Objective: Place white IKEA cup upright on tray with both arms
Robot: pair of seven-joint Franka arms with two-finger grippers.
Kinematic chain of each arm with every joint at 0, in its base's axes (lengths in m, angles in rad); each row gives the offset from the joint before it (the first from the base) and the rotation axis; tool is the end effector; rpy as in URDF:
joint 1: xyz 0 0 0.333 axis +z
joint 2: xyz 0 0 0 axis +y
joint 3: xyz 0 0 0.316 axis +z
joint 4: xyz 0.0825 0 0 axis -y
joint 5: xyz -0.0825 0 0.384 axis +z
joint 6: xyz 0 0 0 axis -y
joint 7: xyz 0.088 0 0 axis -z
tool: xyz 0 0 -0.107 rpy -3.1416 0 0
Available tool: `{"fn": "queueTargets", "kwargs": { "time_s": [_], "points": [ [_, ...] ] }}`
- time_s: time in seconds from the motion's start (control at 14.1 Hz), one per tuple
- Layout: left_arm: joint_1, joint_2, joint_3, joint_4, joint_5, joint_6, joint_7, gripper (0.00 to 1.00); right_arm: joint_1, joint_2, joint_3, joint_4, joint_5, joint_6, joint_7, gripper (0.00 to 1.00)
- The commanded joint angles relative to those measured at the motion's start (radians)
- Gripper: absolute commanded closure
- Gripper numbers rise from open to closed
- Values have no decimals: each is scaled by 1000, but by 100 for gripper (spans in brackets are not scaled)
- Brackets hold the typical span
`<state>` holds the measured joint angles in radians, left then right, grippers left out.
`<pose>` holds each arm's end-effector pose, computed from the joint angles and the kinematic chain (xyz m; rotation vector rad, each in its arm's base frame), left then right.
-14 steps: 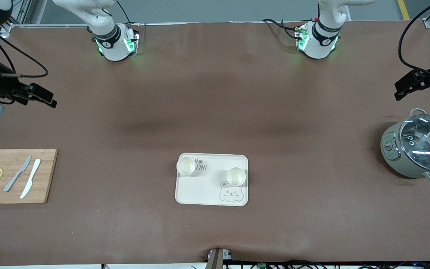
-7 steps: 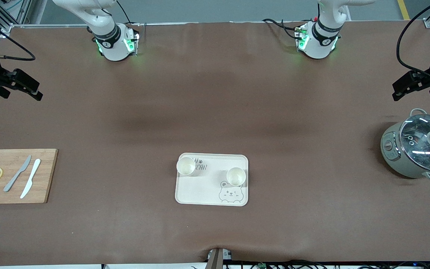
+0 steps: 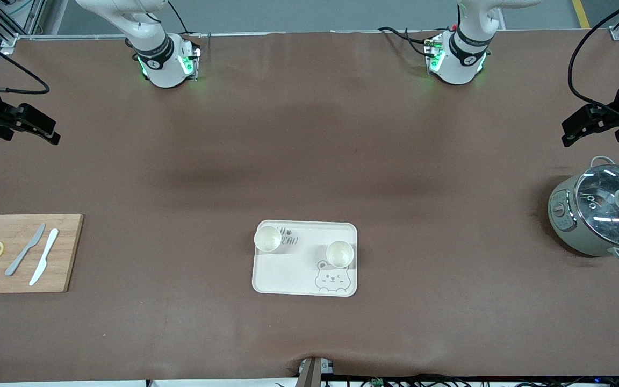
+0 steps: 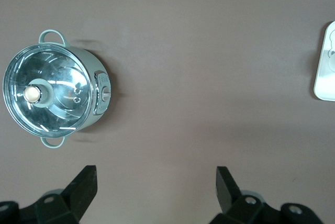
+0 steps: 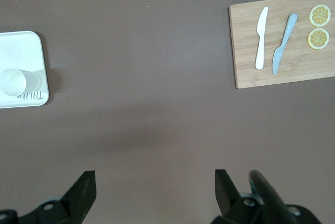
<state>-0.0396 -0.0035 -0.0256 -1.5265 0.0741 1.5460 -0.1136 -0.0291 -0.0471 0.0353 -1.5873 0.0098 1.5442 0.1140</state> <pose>0.5508 -0.0279 0.6454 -3.0685 -0.0784 -0.0453 0.5372 0.0049 0.6401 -3.1287 0.1684 -0.0054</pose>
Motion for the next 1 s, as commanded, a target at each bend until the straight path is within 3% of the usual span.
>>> {"fn": "queueTargets", "kwargs": {
  "time_s": [0.0,0.92],
  "points": [
    [3,-9,-1,-7,-22,11,23,0,-14,10,14,27,-16,-6,-57,0],
    [7,-23,-1,-6,-22,-15,31,0,-14,10,15,29,-7,-41,-71,0]
  ]
}}
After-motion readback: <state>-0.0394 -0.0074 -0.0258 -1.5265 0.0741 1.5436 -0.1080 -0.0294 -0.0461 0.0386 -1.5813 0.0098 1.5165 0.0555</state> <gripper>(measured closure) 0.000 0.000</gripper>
